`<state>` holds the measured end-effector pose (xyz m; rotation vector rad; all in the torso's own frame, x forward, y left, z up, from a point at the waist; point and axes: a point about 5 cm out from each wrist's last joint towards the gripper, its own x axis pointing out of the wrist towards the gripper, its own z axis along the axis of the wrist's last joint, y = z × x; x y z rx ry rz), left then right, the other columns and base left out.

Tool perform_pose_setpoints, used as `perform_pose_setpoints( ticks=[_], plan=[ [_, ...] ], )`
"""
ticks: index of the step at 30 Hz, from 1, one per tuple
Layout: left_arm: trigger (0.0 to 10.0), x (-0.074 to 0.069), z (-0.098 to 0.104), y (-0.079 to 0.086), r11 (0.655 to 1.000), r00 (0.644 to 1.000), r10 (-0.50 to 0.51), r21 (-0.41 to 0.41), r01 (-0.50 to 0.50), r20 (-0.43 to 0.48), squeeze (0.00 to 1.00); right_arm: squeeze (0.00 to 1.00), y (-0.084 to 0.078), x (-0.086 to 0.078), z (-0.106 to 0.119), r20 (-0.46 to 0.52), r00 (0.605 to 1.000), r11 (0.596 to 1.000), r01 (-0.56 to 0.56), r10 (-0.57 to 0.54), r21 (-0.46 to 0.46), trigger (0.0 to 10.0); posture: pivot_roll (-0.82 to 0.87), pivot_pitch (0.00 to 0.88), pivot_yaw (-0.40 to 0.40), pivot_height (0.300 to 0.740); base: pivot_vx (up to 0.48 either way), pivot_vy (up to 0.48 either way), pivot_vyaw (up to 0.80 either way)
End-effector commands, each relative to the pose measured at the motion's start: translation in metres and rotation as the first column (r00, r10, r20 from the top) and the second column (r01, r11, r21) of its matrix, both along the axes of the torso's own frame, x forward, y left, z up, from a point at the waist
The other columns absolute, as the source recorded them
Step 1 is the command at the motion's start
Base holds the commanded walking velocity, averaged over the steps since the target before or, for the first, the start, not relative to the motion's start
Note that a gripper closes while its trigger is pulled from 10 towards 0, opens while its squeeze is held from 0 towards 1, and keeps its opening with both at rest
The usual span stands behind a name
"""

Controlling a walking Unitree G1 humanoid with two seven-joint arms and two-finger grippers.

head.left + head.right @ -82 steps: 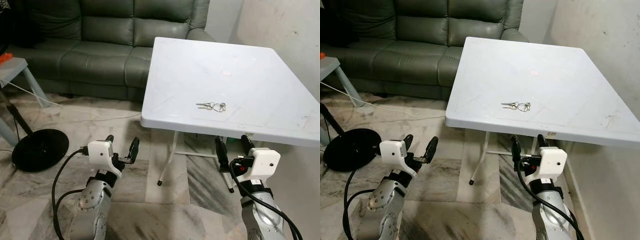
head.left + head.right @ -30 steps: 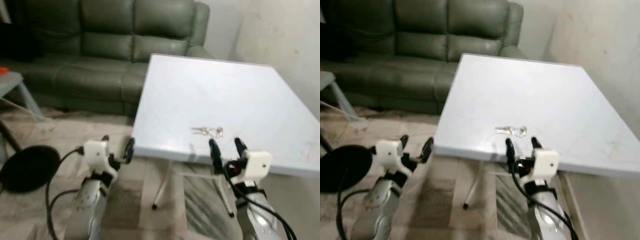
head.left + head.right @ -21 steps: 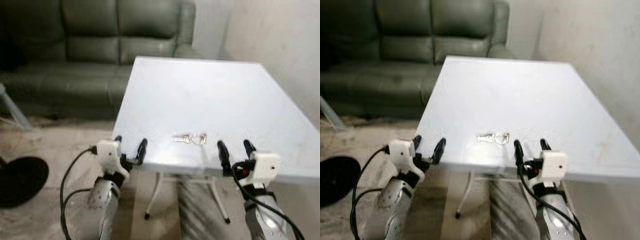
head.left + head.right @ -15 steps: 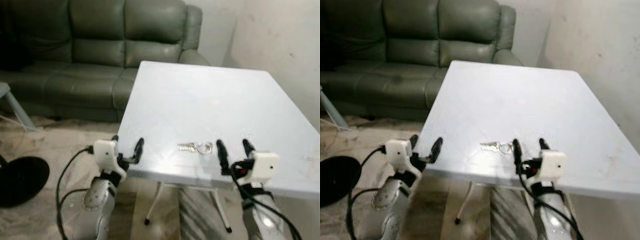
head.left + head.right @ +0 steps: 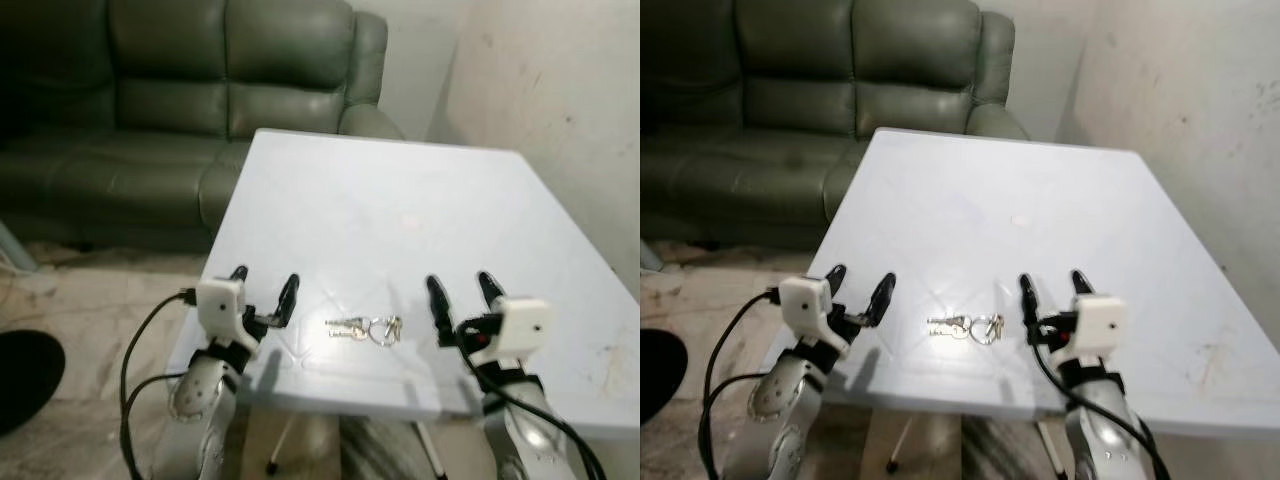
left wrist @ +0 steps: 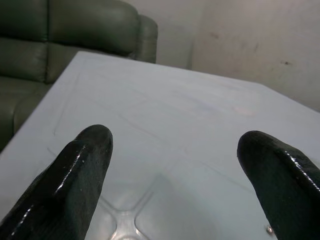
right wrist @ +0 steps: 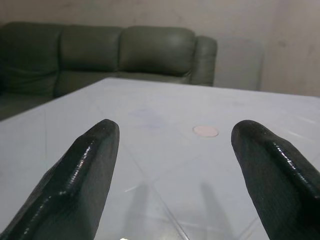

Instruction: Hang keys on a hook

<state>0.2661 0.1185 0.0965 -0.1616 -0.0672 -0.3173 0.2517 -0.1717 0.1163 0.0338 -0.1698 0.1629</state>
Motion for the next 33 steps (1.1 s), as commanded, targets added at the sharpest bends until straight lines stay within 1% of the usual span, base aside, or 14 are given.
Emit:
perform_pose_setpoints(
  ticks=[1,3,5,7,8,12,13,18,19,21,29,30,31,33],
  plan=[
    [10.0,-0.002,0.001,-0.007,0.999,0.999,-0.037,0.018,0.037,0.016,0.0,0.0,-0.004,0.003,0.002,-0.003,1.0,1.0,-0.01,0.01,-0.016,10.0,0.02,0.054,-0.072,0.74,0.0,0.0,0.0],
    [10.0,-0.005,-0.002,-0.01,0.996,0.997,-0.073,0.053,0.072,0.014,0.0,0.0,-0.008,0.008,0.004,-0.012,0.998,0.997,-0.054,0.054,-0.057,10.0,0.02,0.059,-0.076,0.74,0.0,0.0,0.0],
    [10.0,-0.006,-0.003,-0.012,0.995,0.997,-0.082,0.054,0.081,0.01,0.0,0.0,-0.01,0.01,0.006,-0.01,0.998,0.996,-0.059,0.059,-0.065,10.0,0.02,0.062,-0.077,0.74,0.0,0.0,0.0],
    [10.0,-0.009,-0.004,-0.015,0.991,0.993,-0.117,0.063,0.116,0.005,0.0,0.0,-0.013,0.017,0.01,-0.015,0.995,0.991,-0.098,0.097,-0.088,10.0,0.02,0.067,-0.083,0.74,0.0,0.0,0.0],
    [10.0,-0.009,-0.004,-0.015,0.991,0.993,-0.117,0.063,0.116,0.005,0.0,0.0,-0.013,0.017,0.01,-0.015,0.995,0.991,-0.098,0.097,-0.088,10.0,0.02,0.067,-0.083,0.74,0.0,0.0,0.0],
    [10.0,-0.016,-0.007,-0.023,0.985,0.988,-0.156,0.078,0.155,0.006,0.0,0.0,-0.016,0.023,0.014,-0.031,0.987,0.979,-0.16,0.158,-0.123,10.0,0.03,0.071,-0.092,0.74,0.0,0.0,0.0],
    [10.0,-0.018,-0.008,-0.024,0.984,0.987,-0.16,0.079,0.159,0.001,0.0,0.0,-0.014,0.024,0.014,-0.045,0.979,0.97,-0.205,0.2,-0.13,10.0,0.03,0.072,-0.093,0.74,0.0,0.0,0.0],
    [10.0,-0.022,-0.01,-0.027,0.982,0.985,-0.171,0.082,0.171,-0.006,0.0,0.0,-0.009,0.025,0.008,-0.103,0.952,0.944,-0.301,0.288,-0.138,10.0,0.03,0.076,-0.099,0.74,0.0,0.0,0.0],
    [10.0,-0.024,-0.01,-0.028,0.981,0.984,-0.178,0.072,0.178,-0.007,0.0,0.0,-0.005,0.024,0.004,-0.127,0.935,0.93,-0.345,0.33,-0.129,10.0,0.03,0.081,-0.099,0.74,0.0,0.0,0.0],
    [10.0,-0.025,-0.01,-0.029,0.981,0.984,-0.179,0.074,0.18,-0.008,0.0,0.0,-0.004,0.024,0.002,-0.141,0.932,0.927,-0.351,0.333,-0.134,10.0,0.03,0.083,-0.1,0.74,0.0,0.0,0.0],
    [10.0,-0.031,-0.01,-0.03,0.98,0.983,-0.182,0.076,0.182,-0.013,0.0,0.0,0.004,0.022,-0.012,-0.195,0.907,0.912,-0.398,0.375,-0.1,10.0,0.03,0.099,-0.103,0.74,0.0,0.0,0.0],
    [10.0,-0.031,-0.011,-0.03,0.98,0.983,-0.182,0.073,0.183,-0.016,0.0,0.0,0.007,0.021,-0.013,-0.206,0.897,0.906,-0.415,0.391,-0.087,10.0,0.03,0.102,-0.104,0.74,0.0,0.0,0.0],
    [10.0,-0.031,-0.011,-0.03,0.98,0.983,-0.182,0.073,0.183,-0.016,0.0,0.0,0.007,0.021,-0.013,-0.206,0.897,0.906,-0.415,0.391,-0.087,10.0,0.03,0.102,-0.104,0.74,0.0,0.0,0.0],
    [10.0,-0.033,-0.01,-0.031,0.981,0.983,-0.183,0.069,0.184,-0.017,0.0,0.0,0.013,0.021,-0.017,-0.226,0.883,0.894,-0.439,0.411,-0.091,10.0,0.03,0.101,-0.106,0.74,0.0,0.0,0.0]
  ],
)
